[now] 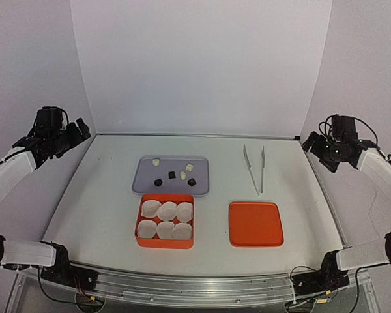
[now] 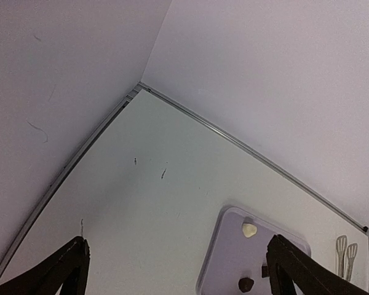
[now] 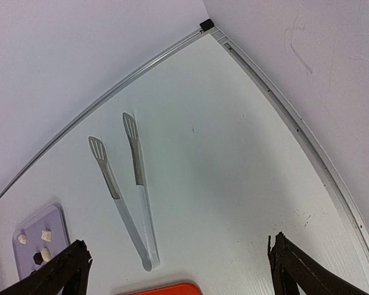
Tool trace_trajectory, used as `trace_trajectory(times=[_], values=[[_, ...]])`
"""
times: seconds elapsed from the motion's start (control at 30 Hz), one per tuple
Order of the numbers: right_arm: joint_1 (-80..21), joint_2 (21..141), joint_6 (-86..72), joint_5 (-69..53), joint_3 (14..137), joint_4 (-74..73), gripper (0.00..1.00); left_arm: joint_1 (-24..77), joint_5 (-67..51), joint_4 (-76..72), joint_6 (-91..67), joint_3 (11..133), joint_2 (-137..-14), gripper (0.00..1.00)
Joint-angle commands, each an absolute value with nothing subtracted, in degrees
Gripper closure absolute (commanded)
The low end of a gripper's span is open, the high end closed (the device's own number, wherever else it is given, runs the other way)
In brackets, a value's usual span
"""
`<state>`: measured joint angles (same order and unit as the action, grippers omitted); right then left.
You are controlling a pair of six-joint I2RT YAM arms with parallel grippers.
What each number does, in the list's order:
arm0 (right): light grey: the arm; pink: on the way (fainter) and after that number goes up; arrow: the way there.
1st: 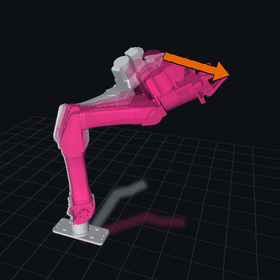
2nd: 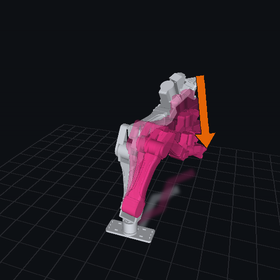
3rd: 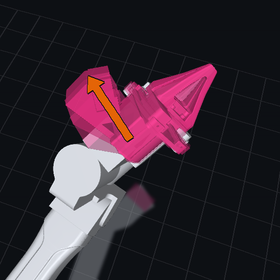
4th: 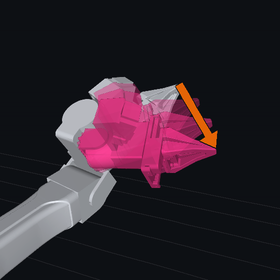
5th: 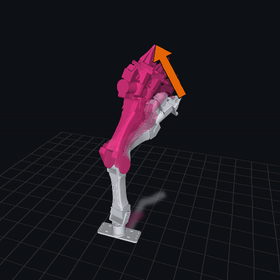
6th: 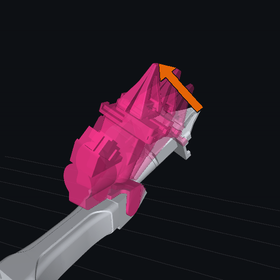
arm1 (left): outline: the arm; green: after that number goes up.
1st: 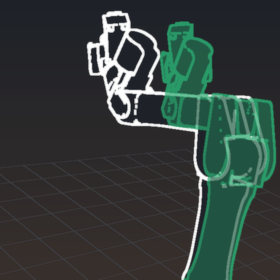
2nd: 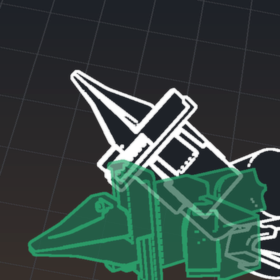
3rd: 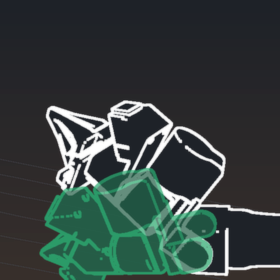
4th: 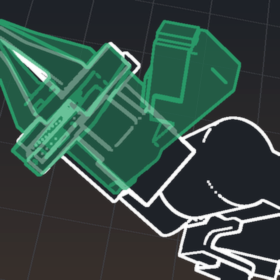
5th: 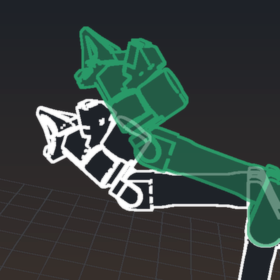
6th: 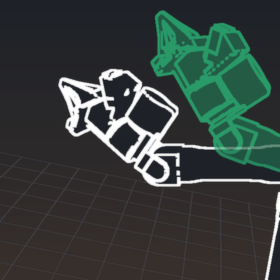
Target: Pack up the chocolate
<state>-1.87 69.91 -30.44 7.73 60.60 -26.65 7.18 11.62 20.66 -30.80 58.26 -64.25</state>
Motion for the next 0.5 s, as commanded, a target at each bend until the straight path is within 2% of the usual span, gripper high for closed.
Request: trace_trajectory(times=[0.0,0.23,0.47], values=[[-1.8,67.8,-29.8,7.9,60.5,-26.5,0.02,7.3,12.1,19.7,-32.0,58.8,-62.6,0.00],[-2.0,73.5,-27.1,-6.5,65.4,-27.4,0.02,7.3,11.2,19.2,-32.8,57.7,-63.7,0.00],[-9.6,87.7,-19.3,-5.4,73.7,-28.1,0.02,7.3,10.1,18.6,-33.0,57.7,-66.4,0.00]])
